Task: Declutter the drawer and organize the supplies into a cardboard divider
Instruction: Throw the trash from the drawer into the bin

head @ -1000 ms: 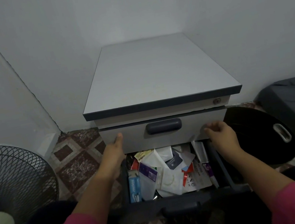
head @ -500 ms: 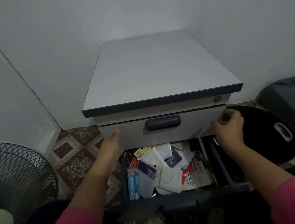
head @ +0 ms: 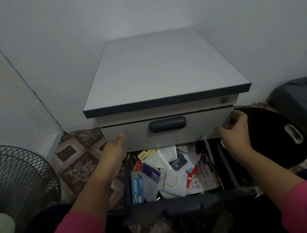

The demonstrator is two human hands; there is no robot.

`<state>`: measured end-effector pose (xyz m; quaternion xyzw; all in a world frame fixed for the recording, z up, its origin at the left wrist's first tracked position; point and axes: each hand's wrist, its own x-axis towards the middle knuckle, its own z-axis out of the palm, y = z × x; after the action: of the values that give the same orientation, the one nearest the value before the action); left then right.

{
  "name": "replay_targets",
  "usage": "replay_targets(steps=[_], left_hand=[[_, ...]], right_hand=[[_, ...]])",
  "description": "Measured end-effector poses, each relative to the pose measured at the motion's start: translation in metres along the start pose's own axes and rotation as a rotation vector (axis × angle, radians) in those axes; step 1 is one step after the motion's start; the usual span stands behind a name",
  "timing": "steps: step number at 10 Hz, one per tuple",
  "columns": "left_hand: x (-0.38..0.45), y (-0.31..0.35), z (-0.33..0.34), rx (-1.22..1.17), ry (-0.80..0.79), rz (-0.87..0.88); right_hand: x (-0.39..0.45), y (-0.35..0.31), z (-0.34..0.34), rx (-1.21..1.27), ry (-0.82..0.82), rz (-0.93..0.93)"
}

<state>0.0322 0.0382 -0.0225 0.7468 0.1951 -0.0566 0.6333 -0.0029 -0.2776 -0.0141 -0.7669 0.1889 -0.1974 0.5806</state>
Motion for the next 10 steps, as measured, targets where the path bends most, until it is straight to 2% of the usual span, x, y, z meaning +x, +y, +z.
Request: replay_targets(steps=[1,2,3,4,5,6,7,9,10], left_hand=[[-0.006,0.0,0.008,0.141,0.04,0.029],[-0.018,-0.005,0.018,0.19,0.071,0.031],[-0.022,-0.016,0.029,0.43,-0.067,-0.026],[-0.04,-0.021,0.044,0.644,-0.34,-0.096],[-0.057,-0.033,0.052,1.001,-0.645,-0.055],[-0.064,-0.039,0.054,0.97,-0.525,-0.169],[-0.062,-0.045,0.056,1.086,-0.597,-0.114],[-0.067,-0.055,0.049,1.14,-0.758,-0.211],[-0.072,-0.055,0.046,1.087,-0.784,-0.279]], right_hand=[[-0.008,0.003,0.002,-0.097,0.009,0.048],[-0.017,0.015,0.007,-0.313,-0.197,0.165],[-0.026,0.025,0.011,-0.814,-0.644,0.215],[-0.037,0.031,0.012,-1.004,-0.999,0.266],[-0.043,0.034,0.011,-1.053,-1.066,0.204],[-0.045,0.036,0.009,-1.061,-1.056,0.171],[-0.047,0.036,0.006,-1.056,-1.071,0.162],[-0.063,0.034,-0.002,-1.077,-1.142,0.174],[-0.071,0.031,-0.004,-1.113,-1.19,0.146]])
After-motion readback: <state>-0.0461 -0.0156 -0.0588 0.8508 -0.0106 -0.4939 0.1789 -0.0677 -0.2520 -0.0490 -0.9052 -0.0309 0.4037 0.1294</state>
